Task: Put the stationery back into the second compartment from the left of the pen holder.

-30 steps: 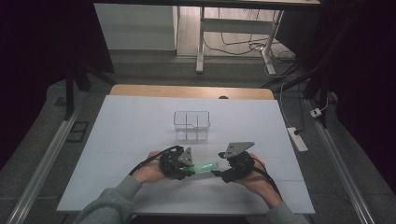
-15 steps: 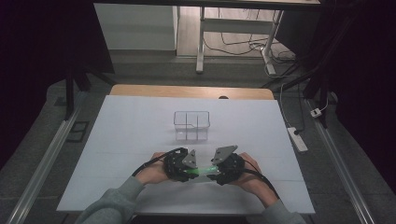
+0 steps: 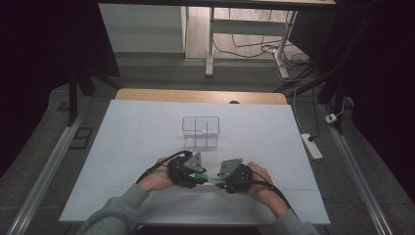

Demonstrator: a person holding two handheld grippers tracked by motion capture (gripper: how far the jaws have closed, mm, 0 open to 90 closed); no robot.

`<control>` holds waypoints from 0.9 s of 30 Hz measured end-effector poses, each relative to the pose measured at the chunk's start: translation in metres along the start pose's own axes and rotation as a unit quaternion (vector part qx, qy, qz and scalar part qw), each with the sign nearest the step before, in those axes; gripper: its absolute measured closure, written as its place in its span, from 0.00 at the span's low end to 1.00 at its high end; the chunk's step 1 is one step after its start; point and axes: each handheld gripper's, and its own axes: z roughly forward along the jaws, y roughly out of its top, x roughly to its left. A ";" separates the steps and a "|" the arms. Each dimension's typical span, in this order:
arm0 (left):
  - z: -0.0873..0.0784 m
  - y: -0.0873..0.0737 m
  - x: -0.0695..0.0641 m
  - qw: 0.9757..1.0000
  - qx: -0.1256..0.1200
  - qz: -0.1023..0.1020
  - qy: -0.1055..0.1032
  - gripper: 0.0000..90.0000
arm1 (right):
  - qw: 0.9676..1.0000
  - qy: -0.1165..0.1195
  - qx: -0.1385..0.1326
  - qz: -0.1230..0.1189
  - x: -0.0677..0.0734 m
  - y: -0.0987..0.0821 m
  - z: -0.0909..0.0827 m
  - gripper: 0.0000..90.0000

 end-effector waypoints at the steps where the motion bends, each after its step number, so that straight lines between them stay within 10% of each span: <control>1: 0.000 0.000 0.000 1.000 0.000 0.000 0.000 0.65 | 1.000 -0.004 -0.010 0.004 0.000 0.000 0.000 0.72; 9: -0.010 -0.005 0.014 0.995 -0.045 -0.092 -0.003 0.47 | 0.999 -0.030 -0.029 0.034 -0.007 -0.004 -0.008 0.73; 27: -0.016 -0.016 0.023 0.980 -0.095 -0.177 0.011 0.39 | 0.987 -0.054 -0.106 0.110 -0.019 -0.012 -0.022 0.73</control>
